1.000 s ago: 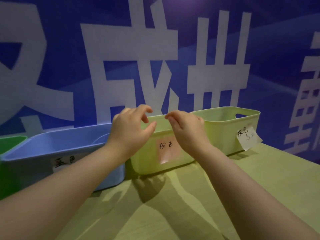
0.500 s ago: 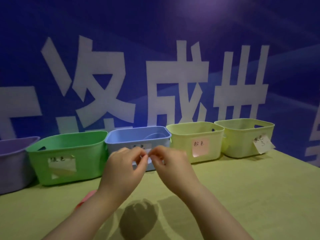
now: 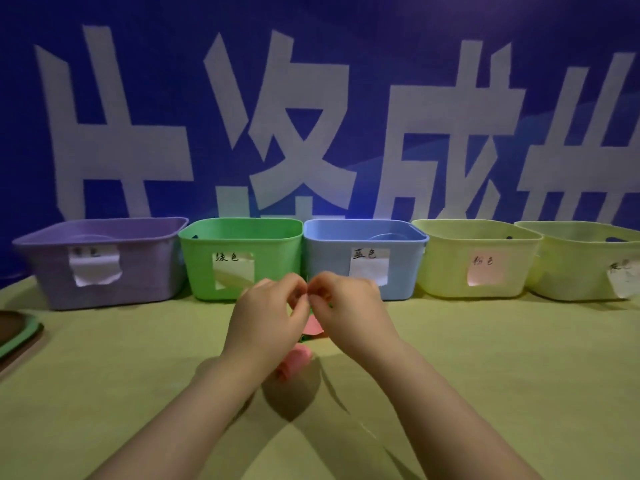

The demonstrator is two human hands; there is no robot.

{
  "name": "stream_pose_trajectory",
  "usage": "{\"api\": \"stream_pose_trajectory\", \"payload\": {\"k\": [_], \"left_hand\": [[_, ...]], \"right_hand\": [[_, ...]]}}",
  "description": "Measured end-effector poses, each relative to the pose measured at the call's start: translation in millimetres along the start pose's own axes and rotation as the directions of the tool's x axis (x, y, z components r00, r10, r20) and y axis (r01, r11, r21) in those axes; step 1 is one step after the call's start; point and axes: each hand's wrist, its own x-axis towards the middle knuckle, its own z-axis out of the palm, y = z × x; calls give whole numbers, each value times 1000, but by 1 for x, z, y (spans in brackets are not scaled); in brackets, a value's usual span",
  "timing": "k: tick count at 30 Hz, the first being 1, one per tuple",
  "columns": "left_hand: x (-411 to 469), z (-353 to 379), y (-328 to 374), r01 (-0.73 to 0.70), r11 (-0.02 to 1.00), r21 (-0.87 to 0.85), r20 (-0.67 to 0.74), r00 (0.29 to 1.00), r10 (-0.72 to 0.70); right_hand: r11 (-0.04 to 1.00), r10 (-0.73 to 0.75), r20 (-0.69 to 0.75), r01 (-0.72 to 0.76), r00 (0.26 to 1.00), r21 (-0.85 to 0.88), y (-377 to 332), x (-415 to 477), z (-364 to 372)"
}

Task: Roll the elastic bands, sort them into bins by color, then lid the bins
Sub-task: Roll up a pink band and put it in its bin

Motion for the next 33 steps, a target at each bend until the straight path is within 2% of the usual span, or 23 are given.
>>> {"api": "stream_pose_trajectory", "payload": {"k": [5, 9, 13, 21, 25, 29, 31, 33], "left_hand": [[-8, 10, -19, 42, 999, 4, 9, 999, -42], [-6, 8, -39, 162, 987, 20, 33, 986, -163], [-2, 8, -49, 257, 961, 105, 102, 958, -268], [-6, 9, -48, 223, 972, 76, 95, 969, -230], [-9, 11, -45, 206, 977, 56, 117, 970, -212], [-12, 12, -39, 168, 986, 17, 116, 979, -169], [-13, 13, -35, 147, 989, -8, 120, 982, -145], [-15, 15, -31, 132, 991, -28, 119, 985, -128]], "right_hand": [[1000, 9, 62, -8, 998, -21, 8, 8, 25], [993, 10, 233, 18, 972, -117, 16, 8, 50], [991, -20, 392, 71, 920, -117, 15, 3, 68], [987, -53, 533, 124, 845, -99, 15, -5, 59], [1000, -14, 533, 2, 846, 23, 16, -5, 55], [983, 52, 416, -120, 908, 140, 21, -1, 48], [939, 132, 382, -239, 915, 246, 24, 2, 44], [852, 220, 361, -359, 906, 381, 27, 5, 43]]}}
